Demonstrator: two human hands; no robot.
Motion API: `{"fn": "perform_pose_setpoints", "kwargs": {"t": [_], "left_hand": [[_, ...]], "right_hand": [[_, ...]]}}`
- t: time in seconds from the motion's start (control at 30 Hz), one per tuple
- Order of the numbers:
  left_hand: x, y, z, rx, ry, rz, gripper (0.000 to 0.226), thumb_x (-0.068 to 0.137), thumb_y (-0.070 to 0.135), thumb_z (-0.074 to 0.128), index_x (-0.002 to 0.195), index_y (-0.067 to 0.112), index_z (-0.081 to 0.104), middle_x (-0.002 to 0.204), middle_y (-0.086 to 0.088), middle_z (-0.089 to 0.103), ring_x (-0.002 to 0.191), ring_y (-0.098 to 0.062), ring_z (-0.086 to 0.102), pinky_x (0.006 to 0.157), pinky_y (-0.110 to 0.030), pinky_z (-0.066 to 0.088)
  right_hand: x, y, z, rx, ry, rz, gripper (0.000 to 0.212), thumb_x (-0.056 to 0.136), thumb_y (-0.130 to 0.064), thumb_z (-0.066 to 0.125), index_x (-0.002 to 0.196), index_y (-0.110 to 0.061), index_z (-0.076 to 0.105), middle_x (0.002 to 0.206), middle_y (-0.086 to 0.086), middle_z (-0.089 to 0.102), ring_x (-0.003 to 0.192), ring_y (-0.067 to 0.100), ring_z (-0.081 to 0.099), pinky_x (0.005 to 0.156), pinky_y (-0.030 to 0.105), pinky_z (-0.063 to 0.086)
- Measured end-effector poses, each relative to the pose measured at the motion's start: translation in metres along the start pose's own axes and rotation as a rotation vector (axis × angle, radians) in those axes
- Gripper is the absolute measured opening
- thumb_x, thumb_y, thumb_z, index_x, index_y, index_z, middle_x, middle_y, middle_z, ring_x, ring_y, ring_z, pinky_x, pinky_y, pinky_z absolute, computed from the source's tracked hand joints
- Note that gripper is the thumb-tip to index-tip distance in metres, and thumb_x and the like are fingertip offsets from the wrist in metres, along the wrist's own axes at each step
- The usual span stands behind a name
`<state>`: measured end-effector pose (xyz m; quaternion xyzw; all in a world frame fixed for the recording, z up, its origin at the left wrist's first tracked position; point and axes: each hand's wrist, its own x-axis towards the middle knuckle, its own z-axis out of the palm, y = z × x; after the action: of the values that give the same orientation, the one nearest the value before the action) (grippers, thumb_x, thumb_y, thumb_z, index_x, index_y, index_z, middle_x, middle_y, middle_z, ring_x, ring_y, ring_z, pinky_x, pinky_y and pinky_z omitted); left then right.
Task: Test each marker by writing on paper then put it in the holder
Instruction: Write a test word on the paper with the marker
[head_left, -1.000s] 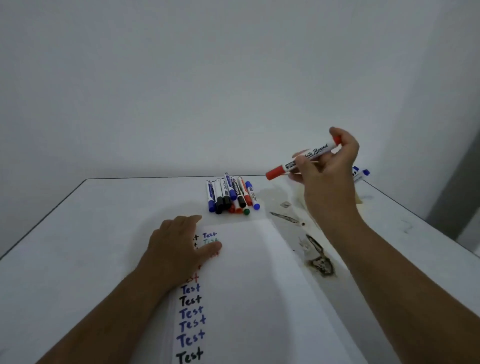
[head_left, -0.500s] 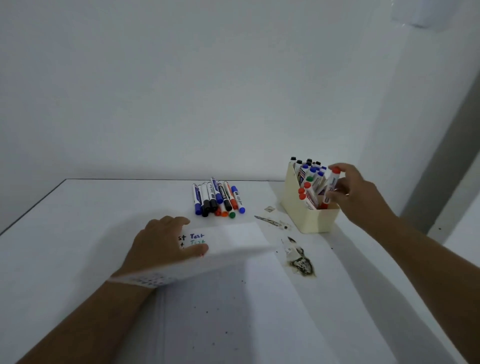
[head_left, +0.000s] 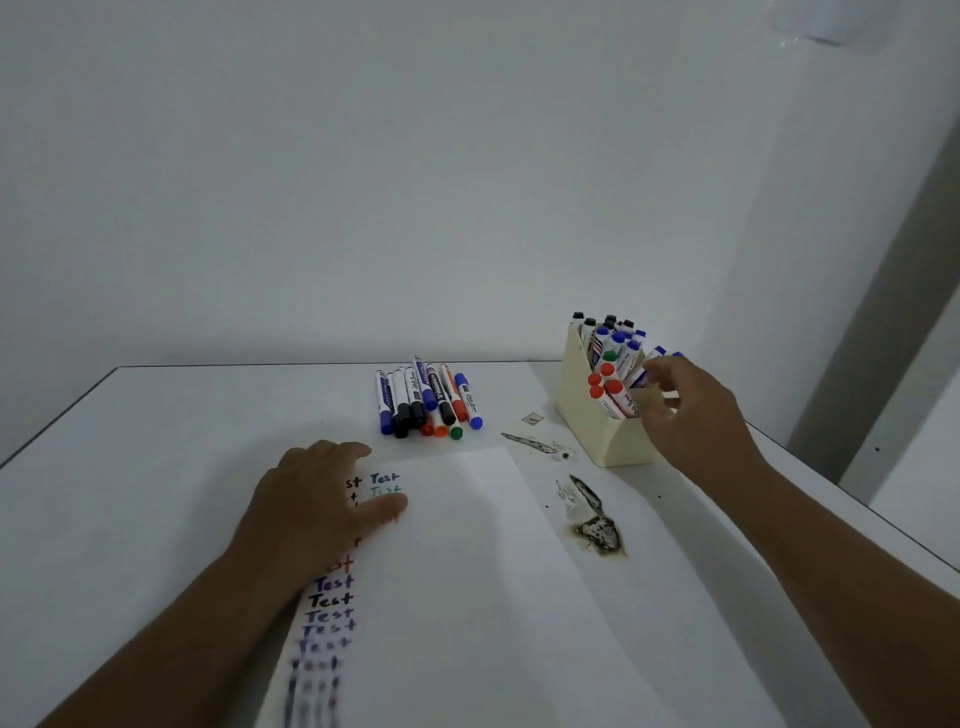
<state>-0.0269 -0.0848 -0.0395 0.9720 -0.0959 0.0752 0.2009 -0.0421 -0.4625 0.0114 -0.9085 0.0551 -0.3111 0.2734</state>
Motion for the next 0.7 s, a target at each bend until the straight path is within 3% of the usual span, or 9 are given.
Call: {"fn": "perform_pose_setpoints", "kwargs": {"t": [0.1, 0.17, 0.27, 0.33, 0.47, 0.6, 0.7], "left_hand": [[0.002, -0.003, 0.006, 0.018, 0.014, 0.011, 0.079, 0.076, 0.082, 0.051, 0.14, 0.036, 0.046, 0.134, 0.012, 0.054, 0.123, -0.014, 0.046, 0.101, -0.036, 0.042], [0.005, -0.005, 0.009, 0.019, 0.014, 0.015, 0.078, 0.077, 0.082, 0.051, 0.14, 0.036, 0.046, 0.135, 0.011, 0.053, 0.124, -0.014, 0.046, 0.102, -0.037, 0.042], [0.005, -0.004, 0.01, 0.02, 0.026, 0.019, 0.078, 0.078, 0.081, 0.05, 0.14, 0.036, 0.045, 0.137, 0.011, 0.052, 0.124, -0.014, 0.045, 0.103, -0.036, 0.041], [0.005, -0.002, 0.011, 0.029, 0.015, 0.017, 0.078, 0.079, 0.081, 0.05, 0.142, 0.035, 0.043, 0.138, 0.011, 0.051, 0.125, -0.013, 0.045, 0.104, -0.035, 0.041], [0.006, -0.002, 0.012, 0.028, 0.031, 0.019, 0.079, 0.079, 0.081, 0.05, 0.142, 0.035, 0.043, 0.139, 0.011, 0.05, 0.125, -0.012, 0.045, 0.104, -0.033, 0.04], [0.006, -0.004, 0.012, 0.042, 0.03, 0.004, 0.08, 0.078, 0.082, 0.05, 0.143, 0.036, 0.041, 0.141, 0.011, 0.049, 0.126, -0.011, 0.045, 0.105, -0.033, 0.039], [0.007, -0.005, 0.013, 0.027, 0.054, 0.01, 0.075, 0.081, 0.079, 0.051, 0.142, 0.036, 0.043, 0.139, 0.012, 0.049, 0.125, -0.01, 0.044, 0.104, -0.032, 0.038]], "right_hand": [[-0.008, -0.017, 0.004, 0.071, 0.154, -0.1, 0.035, 0.087, -0.003, 0.064, 0.121, -0.014, 0.062, 0.115, -0.001, 0.063, 0.107, 0.018, 0.058, 0.088, 0.03, 0.048], [-0.014, -0.036, 0.009, 0.139, 0.197, -0.194, 0.032, 0.085, 0.0, 0.065, 0.113, -0.015, 0.064, 0.109, -0.002, 0.063, 0.101, 0.02, 0.058, 0.09, 0.03, 0.048], [-0.026, -0.074, 0.019, 0.236, 0.127, -0.295, 0.033, 0.084, 0.001, 0.062, 0.106, -0.024, 0.064, 0.102, -0.008, 0.063, 0.093, 0.008, 0.057, 0.082, 0.012, 0.043], [-0.034, -0.101, 0.026, 0.338, 0.028, -0.301, 0.033, 0.085, -0.001, 0.062, 0.103, -0.029, 0.062, 0.1, -0.012, 0.064, 0.093, 0.003, 0.058, 0.078, 0.012, 0.045], [-0.044, -0.137, 0.056, 0.552, -0.229, -0.072, 0.025, 0.088, -0.008, 0.064, 0.099, -0.03, 0.066, 0.094, -0.01, 0.069, 0.086, 0.002, 0.064, 0.075, 0.017, 0.053], [-0.053, -0.143, 0.099, 0.727, -0.339, 0.184, 0.021, 0.086, -0.01, 0.066, 0.101, -0.025, 0.068, 0.09, -0.002, 0.073, 0.088, 0.022, 0.07, 0.084, 0.048, 0.06], [-0.062, -0.133, 0.12, 0.745, -0.317, 0.314, 0.019, 0.089, -0.008, 0.065, 0.1, -0.024, 0.068, 0.088, 0.001, 0.073, 0.083, 0.019, 0.069, 0.085, 0.044, 0.061]]}}
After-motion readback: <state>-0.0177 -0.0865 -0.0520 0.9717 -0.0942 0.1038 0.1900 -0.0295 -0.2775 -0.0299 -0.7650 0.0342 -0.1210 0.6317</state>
